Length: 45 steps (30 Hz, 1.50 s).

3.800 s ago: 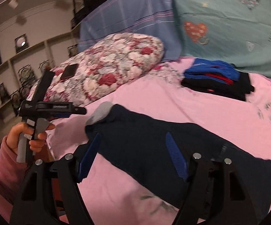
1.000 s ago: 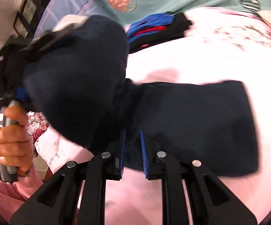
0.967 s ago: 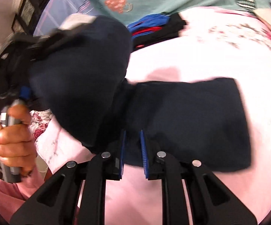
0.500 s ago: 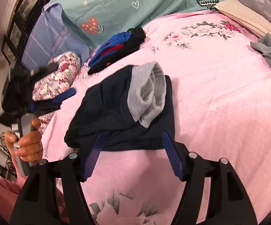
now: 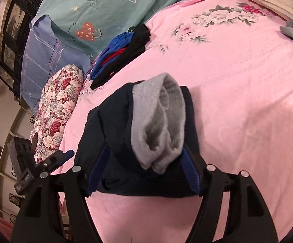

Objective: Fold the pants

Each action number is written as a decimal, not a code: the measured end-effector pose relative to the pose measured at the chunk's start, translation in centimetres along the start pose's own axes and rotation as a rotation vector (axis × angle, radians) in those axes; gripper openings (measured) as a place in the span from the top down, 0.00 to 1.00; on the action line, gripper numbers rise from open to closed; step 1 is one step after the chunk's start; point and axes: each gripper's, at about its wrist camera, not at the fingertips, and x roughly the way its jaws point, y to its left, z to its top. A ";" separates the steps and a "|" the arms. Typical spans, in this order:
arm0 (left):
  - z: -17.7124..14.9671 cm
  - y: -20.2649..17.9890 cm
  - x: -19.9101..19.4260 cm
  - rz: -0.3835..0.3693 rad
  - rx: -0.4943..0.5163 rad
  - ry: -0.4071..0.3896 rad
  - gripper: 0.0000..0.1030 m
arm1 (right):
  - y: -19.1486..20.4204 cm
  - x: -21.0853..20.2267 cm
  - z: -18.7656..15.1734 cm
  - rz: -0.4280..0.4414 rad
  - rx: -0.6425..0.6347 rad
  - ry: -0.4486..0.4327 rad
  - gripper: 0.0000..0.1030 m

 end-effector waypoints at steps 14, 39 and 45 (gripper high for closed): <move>0.1 4.0 -1.6 -0.106 -0.218 -0.072 0.03 | 2.3 -4.6 2.6 0.147 -0.084 -0.178 0.76; -2.6 -7.6 0.0 -0.231 0.294 0.132 0.02 | 2.3 -0.9 -0.6 -0.063 -0.198 0.033 0.54; -2.9 -6.4 0.2 -0.234 0.212 0.134 0.02 | 5.2 -1.8 3.8 0.092 -0.232 -0.097 0.52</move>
